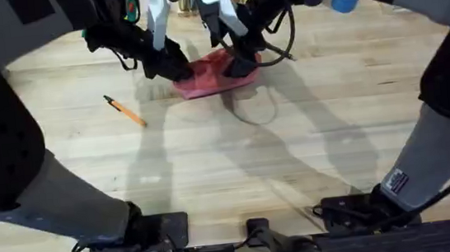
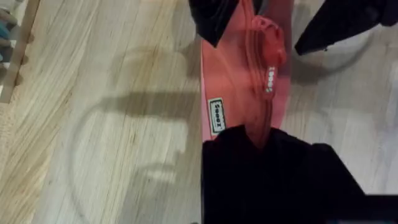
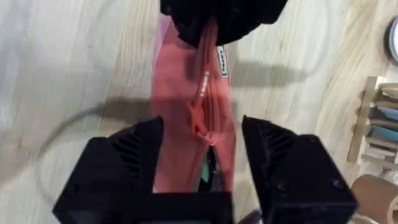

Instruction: Unzip the bag, pick up the pens from the table one at a time and place them inside, then zip the bag closed.

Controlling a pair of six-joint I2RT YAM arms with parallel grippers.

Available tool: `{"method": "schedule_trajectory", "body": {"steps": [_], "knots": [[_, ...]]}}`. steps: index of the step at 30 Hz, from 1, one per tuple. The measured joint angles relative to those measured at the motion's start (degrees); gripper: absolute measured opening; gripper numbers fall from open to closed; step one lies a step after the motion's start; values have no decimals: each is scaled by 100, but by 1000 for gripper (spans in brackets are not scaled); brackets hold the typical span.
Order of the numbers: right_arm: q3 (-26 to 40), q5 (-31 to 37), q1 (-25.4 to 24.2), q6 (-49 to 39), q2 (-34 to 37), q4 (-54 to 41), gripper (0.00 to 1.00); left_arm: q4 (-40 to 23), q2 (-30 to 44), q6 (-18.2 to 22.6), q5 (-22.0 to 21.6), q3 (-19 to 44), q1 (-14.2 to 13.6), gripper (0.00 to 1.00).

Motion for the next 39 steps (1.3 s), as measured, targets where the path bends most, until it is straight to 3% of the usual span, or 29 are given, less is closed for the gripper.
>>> {"method": "schedule_trajectory", "body": {"steps": [13,32,37,39], "knots": [[0,-18,0,3,0,4,461,-4,0,0,1,0,0,42],[0,-17,0,2,-2,-26,389,-13,0,0,2,0,0,42],[0,-17,0,4,-2,-24,268,-20,0,0,5,0,0,42],[0,-15,0,3,-11,-29,156,-20,0,0,7,0,0,42]]}}
